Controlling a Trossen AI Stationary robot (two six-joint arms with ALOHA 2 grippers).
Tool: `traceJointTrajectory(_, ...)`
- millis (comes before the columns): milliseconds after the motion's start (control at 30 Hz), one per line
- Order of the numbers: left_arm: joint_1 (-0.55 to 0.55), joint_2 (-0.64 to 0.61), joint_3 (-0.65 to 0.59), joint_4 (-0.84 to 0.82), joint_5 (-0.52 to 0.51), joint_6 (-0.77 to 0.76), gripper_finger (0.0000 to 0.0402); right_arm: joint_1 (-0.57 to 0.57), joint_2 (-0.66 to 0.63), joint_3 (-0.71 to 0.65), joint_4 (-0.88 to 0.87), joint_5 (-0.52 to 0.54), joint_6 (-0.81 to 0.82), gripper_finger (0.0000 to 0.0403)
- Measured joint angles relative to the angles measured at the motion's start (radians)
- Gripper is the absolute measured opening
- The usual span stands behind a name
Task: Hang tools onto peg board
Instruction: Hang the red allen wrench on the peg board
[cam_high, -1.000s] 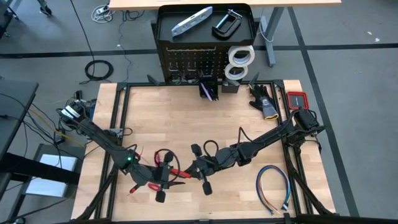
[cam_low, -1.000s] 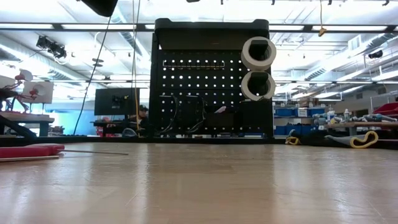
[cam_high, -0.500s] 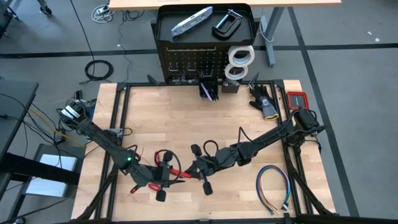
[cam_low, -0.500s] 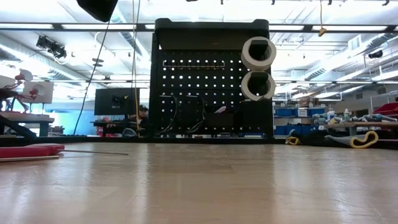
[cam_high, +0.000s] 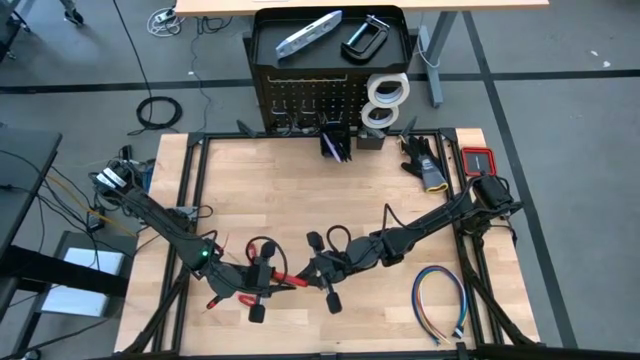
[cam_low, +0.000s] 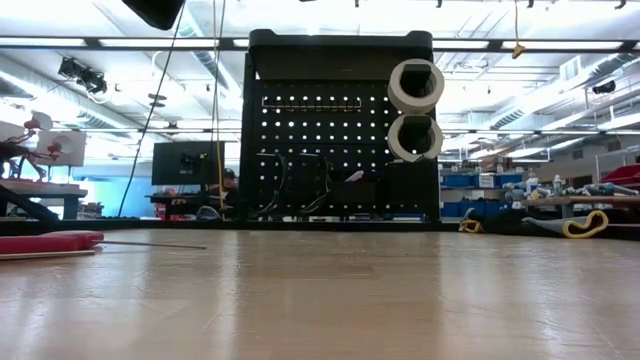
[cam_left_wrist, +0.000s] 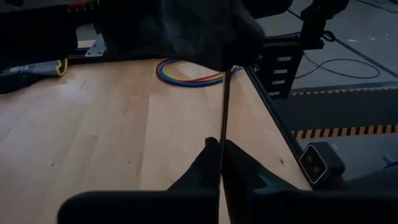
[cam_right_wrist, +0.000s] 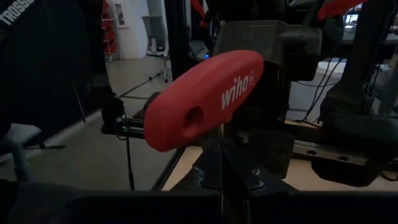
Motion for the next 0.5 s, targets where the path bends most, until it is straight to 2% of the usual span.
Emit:
traceJointTrajectory(333, -0.005, 0.0, 0.001, -0.039, -0.06, 0.024, 0.0002, 0.001, 0.003, 0.0, -0.002, 0.003, -0.045, 0.0008)
traceJointTrajectory(500, -0.005, -0.009, 0.001, -0.045, -0.067, -0.001, 0.0001, 0.009, 0.003, 0.0, 0.003, 0.012, -0.041, 0.004)
